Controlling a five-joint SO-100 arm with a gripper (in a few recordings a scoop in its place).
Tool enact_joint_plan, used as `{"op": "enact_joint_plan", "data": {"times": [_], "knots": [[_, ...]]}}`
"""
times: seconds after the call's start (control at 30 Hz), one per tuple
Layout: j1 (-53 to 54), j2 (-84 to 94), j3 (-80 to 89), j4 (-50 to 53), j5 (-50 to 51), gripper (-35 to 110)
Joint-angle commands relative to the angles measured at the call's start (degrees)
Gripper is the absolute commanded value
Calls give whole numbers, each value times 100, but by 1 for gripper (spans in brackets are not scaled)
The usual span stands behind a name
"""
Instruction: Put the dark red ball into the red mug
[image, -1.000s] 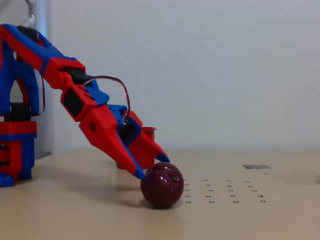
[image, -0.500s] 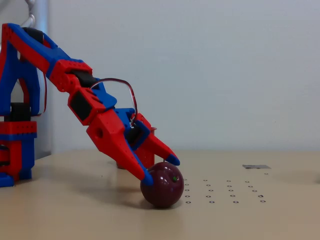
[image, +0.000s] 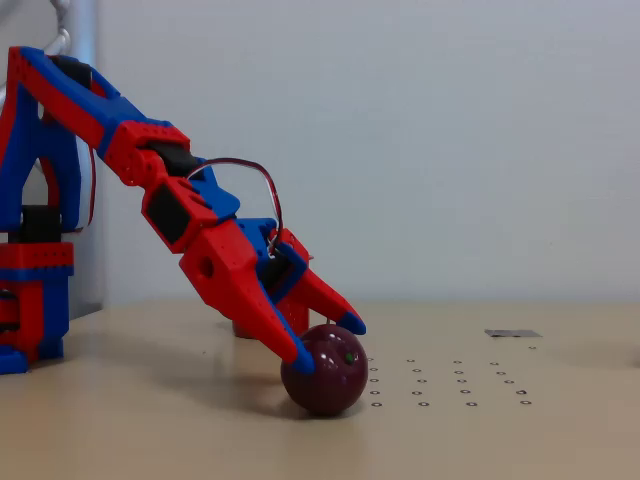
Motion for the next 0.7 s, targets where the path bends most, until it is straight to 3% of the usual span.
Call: {"op": "enact_joint_plan", "data": {"times": [0.0, 0.67], "knots": [[79, 149, -448, -167, -141, 40], [105, -396, -896, -185, -167, 38]]}}
